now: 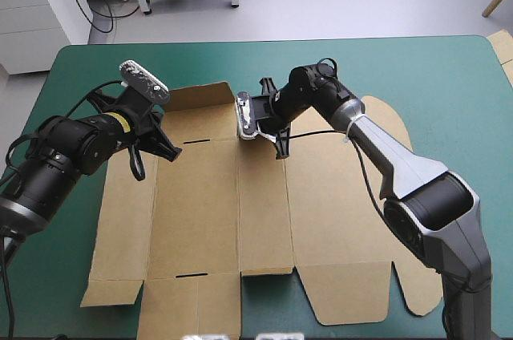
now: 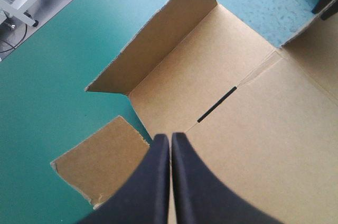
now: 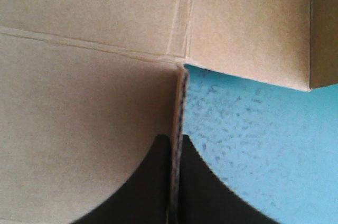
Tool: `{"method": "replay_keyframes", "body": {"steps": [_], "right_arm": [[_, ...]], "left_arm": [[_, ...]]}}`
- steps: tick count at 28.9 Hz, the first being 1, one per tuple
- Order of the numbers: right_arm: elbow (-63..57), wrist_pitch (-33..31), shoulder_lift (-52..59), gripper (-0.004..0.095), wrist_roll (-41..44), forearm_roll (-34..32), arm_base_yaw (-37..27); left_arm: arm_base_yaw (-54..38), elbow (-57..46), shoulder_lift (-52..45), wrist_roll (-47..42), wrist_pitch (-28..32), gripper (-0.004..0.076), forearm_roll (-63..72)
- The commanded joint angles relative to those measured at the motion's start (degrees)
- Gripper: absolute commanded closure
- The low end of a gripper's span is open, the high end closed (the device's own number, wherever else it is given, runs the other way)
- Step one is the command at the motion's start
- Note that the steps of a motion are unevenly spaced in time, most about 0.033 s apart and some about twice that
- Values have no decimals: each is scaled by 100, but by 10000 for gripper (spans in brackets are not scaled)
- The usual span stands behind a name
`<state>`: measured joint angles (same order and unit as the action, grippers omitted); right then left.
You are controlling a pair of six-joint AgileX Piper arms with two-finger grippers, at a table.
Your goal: Fold the box
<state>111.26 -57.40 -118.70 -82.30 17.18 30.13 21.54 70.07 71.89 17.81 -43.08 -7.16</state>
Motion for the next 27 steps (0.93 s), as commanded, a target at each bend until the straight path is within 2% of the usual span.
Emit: {"method": "replay_keyframes", "body": {"steps": [1, 5, 8, 11, 12, 19, 22, 27], "right_arm": [[193, 231, 344, 927, -97, 88, 5], [193, 221, 344, 862, -71, 88, 5], [193, 208, 344, 596, 75, 65, 5], [193, 199, 367, 433, 75, 65, 5], [193, 212, 370, 410, 75, 65, 5], [193, 247, 654, 394, 501, 65, 5], [193, 247, 899, 398, 1041, 45, -7], [193, 363, 1363, 398, 2149, -485, -45]], "left_arm": [[31, 193, -175, -39, 342, 731, -27], [31, 193, -175, -52, 432, 731, -42], [31, 193, -175, -52, 471, 731, -42], [31, 193, -175, -52, 471, 731, -42], [31, 193, -175, -52, 471, 731, -42], [31, 193, -175, -52, 471, 731, -42], [31, 193, -175, -52, 471, 731, -42], [31, 193, -175, -65, 471, 731, -42]]}}
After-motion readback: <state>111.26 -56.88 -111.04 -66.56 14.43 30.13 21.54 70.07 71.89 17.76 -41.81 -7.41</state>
